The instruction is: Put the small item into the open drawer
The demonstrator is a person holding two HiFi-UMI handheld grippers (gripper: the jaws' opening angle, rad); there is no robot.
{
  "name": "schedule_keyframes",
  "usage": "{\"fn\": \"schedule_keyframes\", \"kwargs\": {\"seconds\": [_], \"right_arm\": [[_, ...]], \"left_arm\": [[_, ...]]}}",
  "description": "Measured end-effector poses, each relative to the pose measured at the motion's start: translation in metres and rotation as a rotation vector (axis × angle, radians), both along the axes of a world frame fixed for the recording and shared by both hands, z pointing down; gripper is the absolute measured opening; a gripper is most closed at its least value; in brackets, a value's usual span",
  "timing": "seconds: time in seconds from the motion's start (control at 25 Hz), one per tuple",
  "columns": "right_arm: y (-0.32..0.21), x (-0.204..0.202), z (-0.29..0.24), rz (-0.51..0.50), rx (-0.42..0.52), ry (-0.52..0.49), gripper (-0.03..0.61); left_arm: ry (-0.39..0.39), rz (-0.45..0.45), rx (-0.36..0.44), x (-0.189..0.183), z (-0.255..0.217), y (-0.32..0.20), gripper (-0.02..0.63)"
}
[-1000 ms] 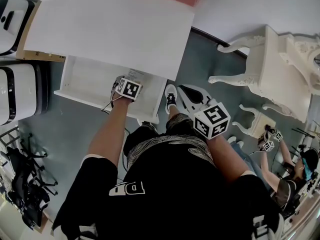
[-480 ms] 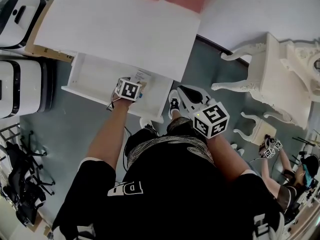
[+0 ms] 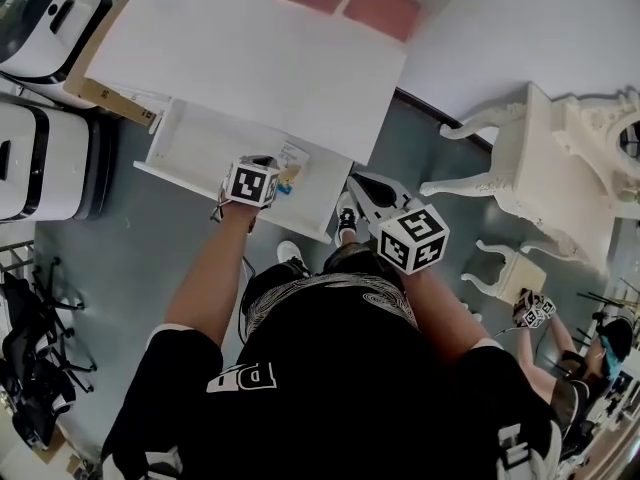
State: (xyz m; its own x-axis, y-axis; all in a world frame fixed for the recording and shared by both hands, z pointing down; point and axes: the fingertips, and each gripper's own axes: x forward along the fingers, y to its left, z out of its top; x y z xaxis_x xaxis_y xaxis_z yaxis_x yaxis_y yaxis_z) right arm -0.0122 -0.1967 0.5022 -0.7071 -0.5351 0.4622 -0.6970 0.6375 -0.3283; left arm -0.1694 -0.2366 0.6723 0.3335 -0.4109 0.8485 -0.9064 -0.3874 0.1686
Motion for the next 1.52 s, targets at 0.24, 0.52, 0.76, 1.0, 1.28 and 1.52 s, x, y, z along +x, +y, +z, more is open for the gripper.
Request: {"fn": "schedule_keyframes", "kwargs": {"seconds": [0.24, 0.52, 0.76, 1.0, 1.28, 1.52], "right_arm": [[0.02, -0.022, -0.015, -0.034, 0.048, -0.019, 0.008], [0.049, -0.045, -0.032, -0.074, 0.091, 0.002, 0.008], [0.071, -0.052, -0.048, -0.048, 0.098, -0.027, 0.008], [0.092, -0.055, -0.055, -0.029, 0.147, -0.034, 0.008], [0.09, -0.058, -0.067, -0.045, 0.154, -0.08, 0.009], [0.096, -0.051, -0.071, -0.143, 0.165, -0.074, 0.008]], "left_arm": [[0.108, -0.023, 0.117, -0.006, -0.066, 0.022, 0.015], [0.199, -0.013, 0.236, -0.015, -0.128, 0.059, 0.015], [0.275, -0.007, 0.325, -0.016, -0.173, 0.084, 0.015], [0.263, -0.047, 0.407, -0.02, -0.191, 0.112, 0.015], [0.341, -0.007, 0.408, 0.004, -0.205, 0.141, 0.015], [0.362, -0.016, 0.43, 0.041, -0.212, 0.162, 0.015]]}}
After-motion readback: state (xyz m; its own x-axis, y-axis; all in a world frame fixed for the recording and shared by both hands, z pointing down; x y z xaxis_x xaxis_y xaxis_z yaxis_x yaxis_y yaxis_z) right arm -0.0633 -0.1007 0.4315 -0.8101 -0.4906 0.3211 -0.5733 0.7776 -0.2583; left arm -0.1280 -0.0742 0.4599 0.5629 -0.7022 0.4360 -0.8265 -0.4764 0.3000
